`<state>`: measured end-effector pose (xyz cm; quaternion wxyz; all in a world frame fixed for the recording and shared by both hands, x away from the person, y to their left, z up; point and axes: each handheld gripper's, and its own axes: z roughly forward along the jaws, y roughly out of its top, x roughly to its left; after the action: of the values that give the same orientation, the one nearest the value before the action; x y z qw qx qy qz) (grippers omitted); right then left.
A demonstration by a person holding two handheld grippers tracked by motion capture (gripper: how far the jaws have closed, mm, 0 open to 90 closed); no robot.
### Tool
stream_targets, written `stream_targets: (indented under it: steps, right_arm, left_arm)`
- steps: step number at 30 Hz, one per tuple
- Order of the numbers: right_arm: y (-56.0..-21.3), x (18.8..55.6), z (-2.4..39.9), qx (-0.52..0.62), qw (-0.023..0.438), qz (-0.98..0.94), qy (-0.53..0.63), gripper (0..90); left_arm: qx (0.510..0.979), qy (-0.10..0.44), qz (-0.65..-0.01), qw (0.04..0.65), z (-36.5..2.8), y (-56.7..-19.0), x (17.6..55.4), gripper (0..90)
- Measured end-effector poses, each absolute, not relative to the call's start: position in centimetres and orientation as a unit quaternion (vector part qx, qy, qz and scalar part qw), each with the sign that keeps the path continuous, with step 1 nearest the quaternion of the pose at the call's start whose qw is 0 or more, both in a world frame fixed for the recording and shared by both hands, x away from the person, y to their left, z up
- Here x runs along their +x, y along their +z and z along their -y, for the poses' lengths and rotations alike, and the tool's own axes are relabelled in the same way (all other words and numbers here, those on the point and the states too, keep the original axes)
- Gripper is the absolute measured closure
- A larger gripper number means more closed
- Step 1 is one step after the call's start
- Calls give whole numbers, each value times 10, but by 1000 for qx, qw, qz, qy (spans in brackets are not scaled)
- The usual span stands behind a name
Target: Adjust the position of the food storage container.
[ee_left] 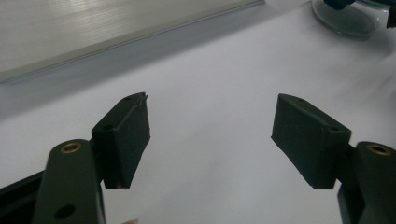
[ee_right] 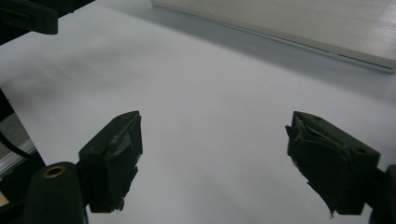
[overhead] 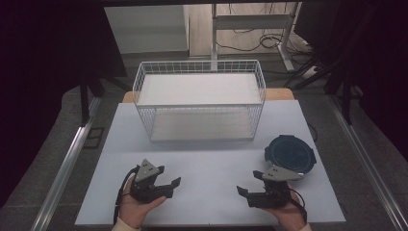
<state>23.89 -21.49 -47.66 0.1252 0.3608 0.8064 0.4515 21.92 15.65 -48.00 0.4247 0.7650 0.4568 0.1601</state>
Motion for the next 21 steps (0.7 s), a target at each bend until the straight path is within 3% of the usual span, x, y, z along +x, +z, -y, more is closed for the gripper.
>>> stream_targets:
  steps: [21]
  right_arm:
    - [-475,245,211,347,112,-819,443,286]
  left_arm:
    - [765,158,-458,425,-164,-478,210,296]
